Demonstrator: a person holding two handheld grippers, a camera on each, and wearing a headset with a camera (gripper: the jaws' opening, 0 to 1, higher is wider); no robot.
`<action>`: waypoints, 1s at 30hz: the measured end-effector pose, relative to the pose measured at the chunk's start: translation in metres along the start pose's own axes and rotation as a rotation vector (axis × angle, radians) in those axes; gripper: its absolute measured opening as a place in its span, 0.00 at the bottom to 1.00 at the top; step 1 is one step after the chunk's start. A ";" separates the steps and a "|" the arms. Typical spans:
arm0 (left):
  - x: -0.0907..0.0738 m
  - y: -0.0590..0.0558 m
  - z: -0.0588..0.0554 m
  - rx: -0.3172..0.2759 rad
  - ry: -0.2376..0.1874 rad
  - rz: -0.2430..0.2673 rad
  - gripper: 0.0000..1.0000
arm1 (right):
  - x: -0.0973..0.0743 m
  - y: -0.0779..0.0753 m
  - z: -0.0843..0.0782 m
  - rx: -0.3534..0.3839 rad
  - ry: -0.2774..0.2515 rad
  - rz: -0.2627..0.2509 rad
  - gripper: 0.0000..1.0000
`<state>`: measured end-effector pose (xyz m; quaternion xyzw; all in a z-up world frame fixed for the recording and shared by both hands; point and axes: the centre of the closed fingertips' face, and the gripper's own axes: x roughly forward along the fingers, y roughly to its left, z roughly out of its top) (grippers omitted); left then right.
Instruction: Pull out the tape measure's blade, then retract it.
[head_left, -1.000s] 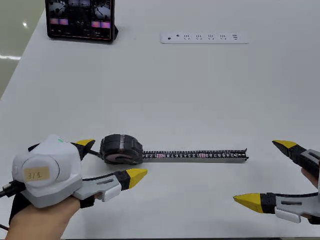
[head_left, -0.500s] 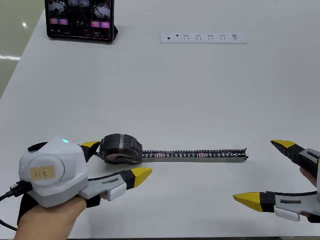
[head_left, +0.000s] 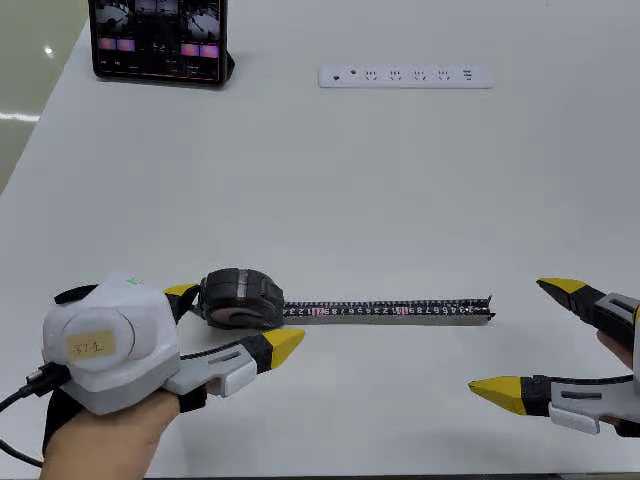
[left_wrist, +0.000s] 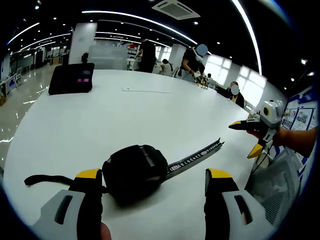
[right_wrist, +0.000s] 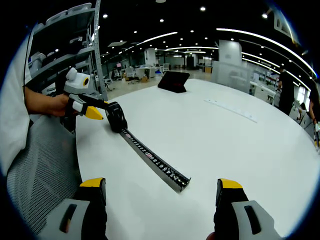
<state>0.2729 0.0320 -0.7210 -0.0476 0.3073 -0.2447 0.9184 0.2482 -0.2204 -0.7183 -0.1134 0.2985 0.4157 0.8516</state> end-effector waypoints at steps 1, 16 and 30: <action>0.000 0.000 0.001 -0.008 -0.005 0.006 0.80 | 0.001 -0.001 -0.001 -0.005 0.009 0.008 0.89; 0.007 0.006 0.002 -0.029 -0.006 0.089 0.76 | 0.012 -0.023 0.000 -0.130 0.075 0.087 0.67; 0.017 0.015 0.002 -0.075 -0.013 0.188 0.71 | 0.027 -0.035 -0.001 -0.239 0.132 0.159 0.53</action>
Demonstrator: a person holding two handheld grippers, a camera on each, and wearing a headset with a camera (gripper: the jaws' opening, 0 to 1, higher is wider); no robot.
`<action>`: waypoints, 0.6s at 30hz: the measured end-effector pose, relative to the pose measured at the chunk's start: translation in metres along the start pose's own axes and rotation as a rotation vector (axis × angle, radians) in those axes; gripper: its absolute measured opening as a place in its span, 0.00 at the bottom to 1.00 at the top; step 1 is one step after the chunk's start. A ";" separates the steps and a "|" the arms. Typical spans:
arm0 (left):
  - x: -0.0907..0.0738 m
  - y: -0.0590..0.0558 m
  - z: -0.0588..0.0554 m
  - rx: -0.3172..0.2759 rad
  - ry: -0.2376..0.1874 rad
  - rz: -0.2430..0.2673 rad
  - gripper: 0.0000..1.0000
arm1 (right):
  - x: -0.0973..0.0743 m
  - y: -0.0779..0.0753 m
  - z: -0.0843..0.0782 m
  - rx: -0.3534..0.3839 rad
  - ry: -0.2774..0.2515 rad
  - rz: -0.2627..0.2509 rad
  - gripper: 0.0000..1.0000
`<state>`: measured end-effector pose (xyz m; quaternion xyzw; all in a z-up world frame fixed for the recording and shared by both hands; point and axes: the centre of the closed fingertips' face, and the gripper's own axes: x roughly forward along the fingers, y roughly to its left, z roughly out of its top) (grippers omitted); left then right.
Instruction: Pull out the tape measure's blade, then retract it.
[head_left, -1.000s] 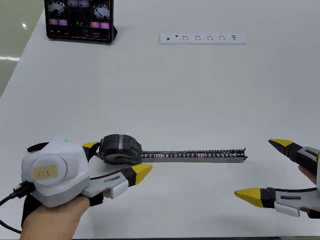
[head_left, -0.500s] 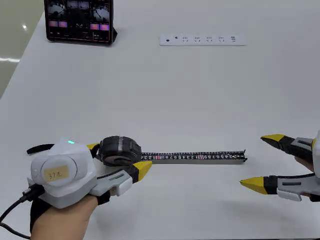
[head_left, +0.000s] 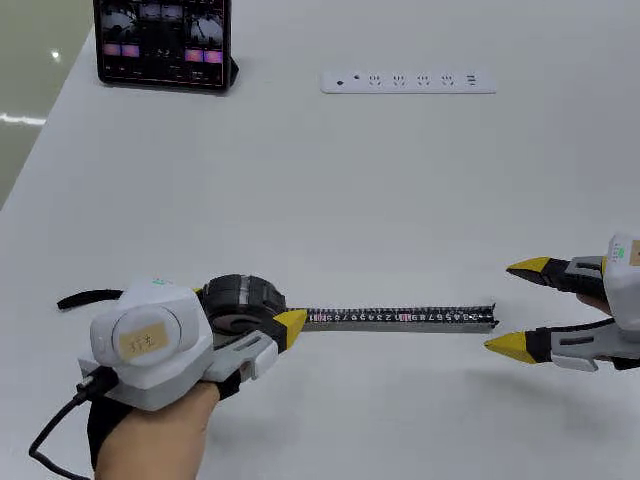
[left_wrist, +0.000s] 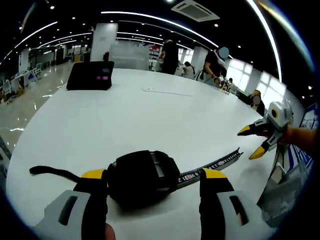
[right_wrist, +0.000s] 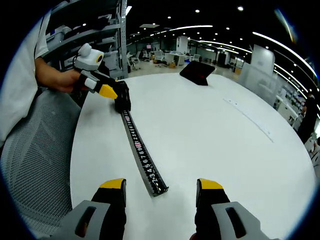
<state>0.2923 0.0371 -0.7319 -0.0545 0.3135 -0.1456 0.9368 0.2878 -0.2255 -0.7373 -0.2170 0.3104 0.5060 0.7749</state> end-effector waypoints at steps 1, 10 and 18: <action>0.000 0.000 0.001 -0.010 -0.006 0.003 0.71 | 0.001 0.000 -0.001 -0.009 0.006 0.011 0.52; 0.004 0.005 0.001 -0.044 -0.013 0.046 0.68 | 0.008 -0.002 -0.004 -0.067 0.049 0.064 0.40; 0.009 0.008 -0.003 -0.033 0.005 0.084 0.65 | 0.014 -0.002 -0.009 -0.102 0.083 0.104 0.37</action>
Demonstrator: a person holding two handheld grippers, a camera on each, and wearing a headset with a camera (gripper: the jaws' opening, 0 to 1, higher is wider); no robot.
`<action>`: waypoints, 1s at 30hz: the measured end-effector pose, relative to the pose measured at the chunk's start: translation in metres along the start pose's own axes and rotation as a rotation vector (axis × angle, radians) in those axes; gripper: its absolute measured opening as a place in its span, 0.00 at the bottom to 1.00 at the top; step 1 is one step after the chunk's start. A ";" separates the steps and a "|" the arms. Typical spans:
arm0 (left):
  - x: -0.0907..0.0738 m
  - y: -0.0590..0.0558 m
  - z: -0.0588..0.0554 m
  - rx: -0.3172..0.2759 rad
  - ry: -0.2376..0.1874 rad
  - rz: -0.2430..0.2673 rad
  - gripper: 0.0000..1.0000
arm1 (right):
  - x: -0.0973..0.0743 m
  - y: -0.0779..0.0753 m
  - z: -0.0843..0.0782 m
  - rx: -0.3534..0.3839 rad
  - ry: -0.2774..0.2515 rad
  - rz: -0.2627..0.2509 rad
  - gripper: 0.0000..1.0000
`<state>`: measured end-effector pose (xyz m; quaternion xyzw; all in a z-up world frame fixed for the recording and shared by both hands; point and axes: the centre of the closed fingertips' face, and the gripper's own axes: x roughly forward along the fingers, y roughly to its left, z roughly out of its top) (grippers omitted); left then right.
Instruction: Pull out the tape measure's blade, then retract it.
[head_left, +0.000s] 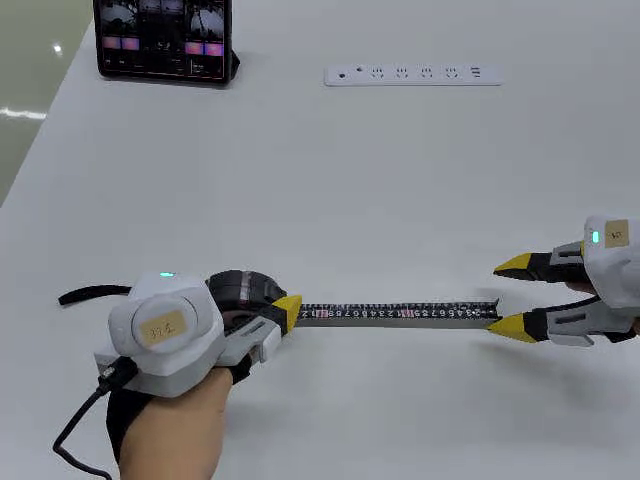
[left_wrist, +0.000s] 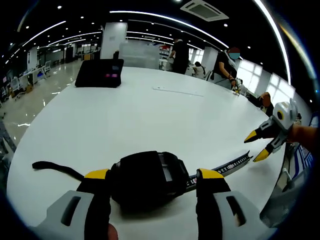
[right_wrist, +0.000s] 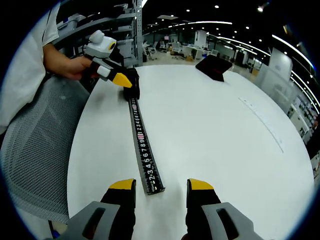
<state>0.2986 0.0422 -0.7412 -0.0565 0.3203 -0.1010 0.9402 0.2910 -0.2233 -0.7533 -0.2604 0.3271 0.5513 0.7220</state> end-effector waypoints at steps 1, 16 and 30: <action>0.000 0.000 0.000 -0.005 0.000 0.003 0.65 | 0.001 -0.001 -0.001 -0.003 0.004 0.002 0.37; 0.002 0.006 -0.004 -0.026 0.008 0.019 0.60 | 0.009 0.004 -0.007 -0.029 0.037 0.057 0.31; 0.002 0.005 -0.003 -0.033 0.009 0.013 0.59 | 0.012 0.008 -0.013 -0.067 0.072 0.105 0.19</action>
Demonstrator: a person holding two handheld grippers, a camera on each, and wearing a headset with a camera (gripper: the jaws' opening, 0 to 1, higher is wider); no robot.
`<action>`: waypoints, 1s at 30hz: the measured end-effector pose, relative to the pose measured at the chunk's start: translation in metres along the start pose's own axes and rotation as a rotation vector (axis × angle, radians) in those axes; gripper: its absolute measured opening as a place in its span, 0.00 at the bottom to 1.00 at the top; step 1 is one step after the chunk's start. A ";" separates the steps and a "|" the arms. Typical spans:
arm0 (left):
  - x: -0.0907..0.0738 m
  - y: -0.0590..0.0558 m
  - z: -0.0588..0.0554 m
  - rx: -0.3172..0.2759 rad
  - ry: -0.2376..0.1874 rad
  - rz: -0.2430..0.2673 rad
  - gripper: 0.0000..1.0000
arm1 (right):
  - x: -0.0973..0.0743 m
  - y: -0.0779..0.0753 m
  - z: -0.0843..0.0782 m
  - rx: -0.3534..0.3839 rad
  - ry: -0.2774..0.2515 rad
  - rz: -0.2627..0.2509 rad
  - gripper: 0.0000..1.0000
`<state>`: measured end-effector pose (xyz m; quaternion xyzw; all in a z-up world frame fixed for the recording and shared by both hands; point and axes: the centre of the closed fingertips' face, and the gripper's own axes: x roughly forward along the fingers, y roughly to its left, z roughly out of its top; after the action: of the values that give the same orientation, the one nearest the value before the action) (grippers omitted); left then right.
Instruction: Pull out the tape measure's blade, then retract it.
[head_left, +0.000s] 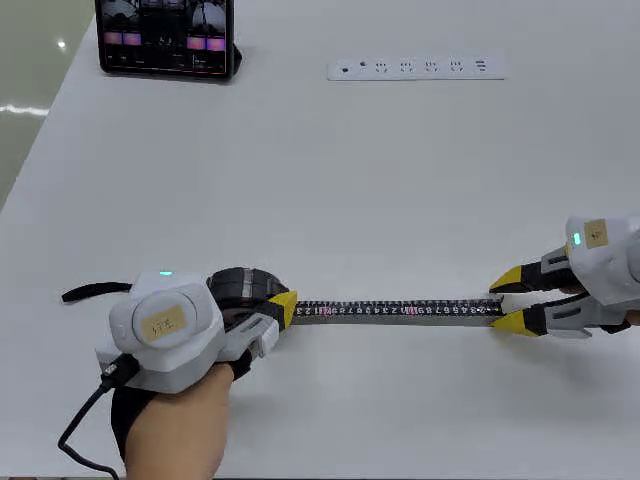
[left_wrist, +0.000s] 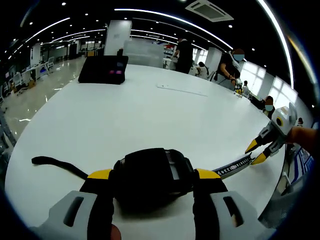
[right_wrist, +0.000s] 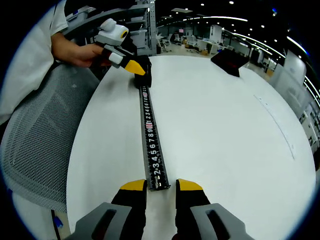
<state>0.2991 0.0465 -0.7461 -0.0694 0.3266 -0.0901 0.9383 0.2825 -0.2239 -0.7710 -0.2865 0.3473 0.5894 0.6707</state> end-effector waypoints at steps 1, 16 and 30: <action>0.000 0.000 0.000 0.000 0.000 0.000 0.59 | 0.000 0.000 0.000 -0.003 0.001 0.001 0.19; 0.001 0.001 0.000 0.002 0.002 -0.001 0.59 | 0.003 0.001 -0.001 -0.033 0.007 0.012 0.12; 0.000 0.001 0.000 0.015 0.012 -0.005 0.57 | 0.003 0.001 -0.001 -0.031 0.013 0.013 0.11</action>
<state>0.2989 0.0479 -0.7465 -0.0625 0.3313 -0.0954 0.9366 0.2814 -0.2226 -0.7739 -0.2985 0.3444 0.5972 0.6600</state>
